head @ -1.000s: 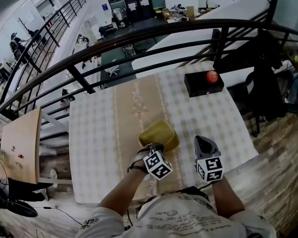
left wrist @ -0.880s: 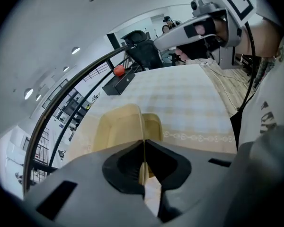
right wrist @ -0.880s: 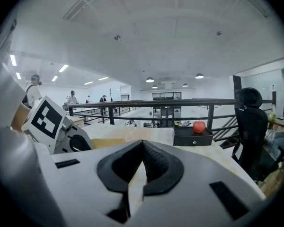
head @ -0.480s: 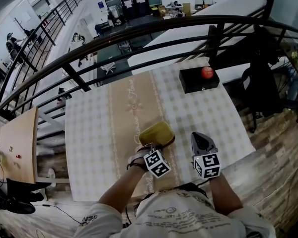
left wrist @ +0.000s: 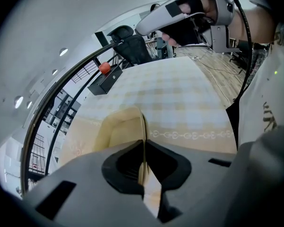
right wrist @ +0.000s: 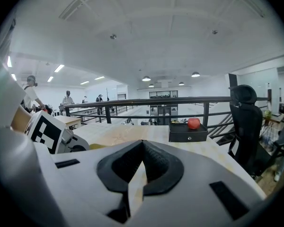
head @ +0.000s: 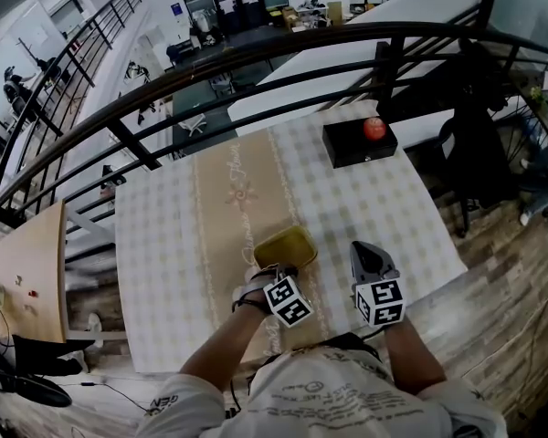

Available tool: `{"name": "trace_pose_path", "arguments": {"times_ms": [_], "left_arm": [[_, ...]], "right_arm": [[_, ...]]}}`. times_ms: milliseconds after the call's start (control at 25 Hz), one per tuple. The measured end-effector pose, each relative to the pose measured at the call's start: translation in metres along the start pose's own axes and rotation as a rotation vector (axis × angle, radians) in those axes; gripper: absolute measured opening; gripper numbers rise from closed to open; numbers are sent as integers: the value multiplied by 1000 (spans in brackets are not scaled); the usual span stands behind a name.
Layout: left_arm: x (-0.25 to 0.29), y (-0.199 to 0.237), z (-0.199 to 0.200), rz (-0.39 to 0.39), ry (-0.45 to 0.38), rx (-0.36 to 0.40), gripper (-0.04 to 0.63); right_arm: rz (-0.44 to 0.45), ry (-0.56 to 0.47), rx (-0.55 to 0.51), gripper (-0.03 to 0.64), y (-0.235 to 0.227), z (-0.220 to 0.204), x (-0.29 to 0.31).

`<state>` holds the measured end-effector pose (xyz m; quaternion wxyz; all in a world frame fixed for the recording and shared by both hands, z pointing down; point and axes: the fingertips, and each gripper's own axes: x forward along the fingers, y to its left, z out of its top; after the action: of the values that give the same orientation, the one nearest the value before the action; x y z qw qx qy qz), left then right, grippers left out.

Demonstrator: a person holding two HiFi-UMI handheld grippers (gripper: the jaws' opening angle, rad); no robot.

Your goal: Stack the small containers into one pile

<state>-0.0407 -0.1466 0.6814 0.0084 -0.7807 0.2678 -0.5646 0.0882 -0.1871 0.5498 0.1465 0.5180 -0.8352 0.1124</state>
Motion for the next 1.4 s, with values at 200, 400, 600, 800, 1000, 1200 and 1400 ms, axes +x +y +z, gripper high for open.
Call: {"name": "trace_pose_path", "arguments": {"times_ms": [200, 400, 600, 800, 1000, 1200, 1400], "left_arm": [[2, 0, 5, -3, -19, -1, 21], [6, 2, 6, 3, -45, 0, 21], [11, 1, 5, -16, -90, -9, 21], [14, 3, 4, -32, -117, -7, 21], [9, 7, 5, -51, -149, -36, 64], [-1, 11, 5, -52, -181, -87, 87], [-20, 27, 11, -2, -284, -209, 89]], "right_arm": [[0, 10, -4, 2, 1, -3, 0], [-7, 19, -6, 2, -2, -5, 0], [-16, 33, -11, 2, -5, -9, 0], [-17, 42, -16, 2, -5, -9, 3], [-7, 47, -23, 2, 0, -8, 7], [11, 44, -33, 2, 8, -3, 13], [37, 31, -40, 2, 18, 1, 18]]}}
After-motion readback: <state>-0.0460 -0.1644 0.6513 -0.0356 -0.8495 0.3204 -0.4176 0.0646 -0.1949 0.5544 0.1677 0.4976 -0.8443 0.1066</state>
